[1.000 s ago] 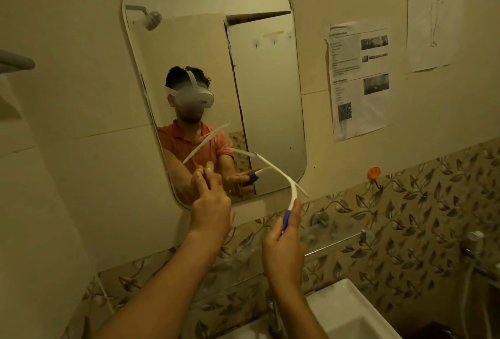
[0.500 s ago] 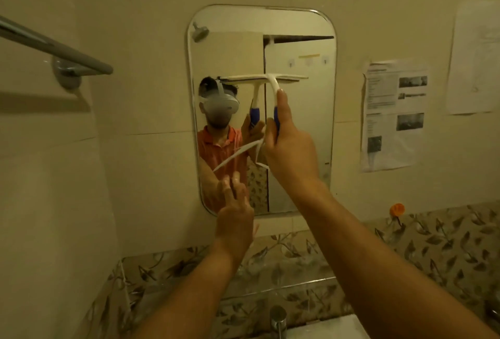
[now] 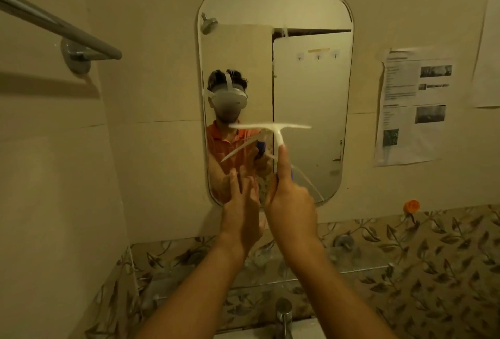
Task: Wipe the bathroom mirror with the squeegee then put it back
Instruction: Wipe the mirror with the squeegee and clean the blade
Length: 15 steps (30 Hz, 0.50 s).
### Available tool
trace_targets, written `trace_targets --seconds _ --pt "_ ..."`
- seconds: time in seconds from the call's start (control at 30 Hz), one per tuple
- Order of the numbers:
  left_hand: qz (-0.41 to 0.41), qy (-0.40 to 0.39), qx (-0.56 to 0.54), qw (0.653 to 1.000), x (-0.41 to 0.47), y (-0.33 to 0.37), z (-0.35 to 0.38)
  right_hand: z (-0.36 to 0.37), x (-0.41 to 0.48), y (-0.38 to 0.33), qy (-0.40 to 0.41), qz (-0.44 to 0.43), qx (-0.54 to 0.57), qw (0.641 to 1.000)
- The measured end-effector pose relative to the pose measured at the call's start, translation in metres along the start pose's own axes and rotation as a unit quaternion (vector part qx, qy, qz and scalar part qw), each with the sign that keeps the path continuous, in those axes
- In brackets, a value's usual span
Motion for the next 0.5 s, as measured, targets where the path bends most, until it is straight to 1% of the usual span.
trace_targets --seconds 0.07,0.13,0.2,0.37,0.5 --pt "0.007 -0.018 0.004 1.000 -0.003 0.002 0.005 0.011 -0.017 0.008 -0.008 0.005 -0.018 1.000" --pt "-0.017 -0.037 -0.016 0.999 -0.008 0.001 0.011 0.022 -0.029 0.017 0.011 0.012 -0.024 1.000" --pt "-0.049 -0.051 -0.055 0.996 -0.016 0.000 0.012 0.031 -0.040 0.026 0.024 0.025 -0.021 0.999" --pt "-0.093 -0.063 -0.184 0.976 -0.052 0.004 0.017 0.040 -0.060 0.036 0.017 0.033 -0.020 0.999" --pt "-0.088 -0.092 -0.179 0.976 -0.065 0.006 0.029 0.044 -0.063 0.039 0.028 0.035 -0.026 0.999"
Point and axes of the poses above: each hand's wrist, its own x-axis towards the middle knuckle, its own z-axis out of the palm, y = z × x, the point moved 5 cm from there along x, towards the middle knuckle, and after that the axes turned 5 degrees about y, right-handed, at the moved point
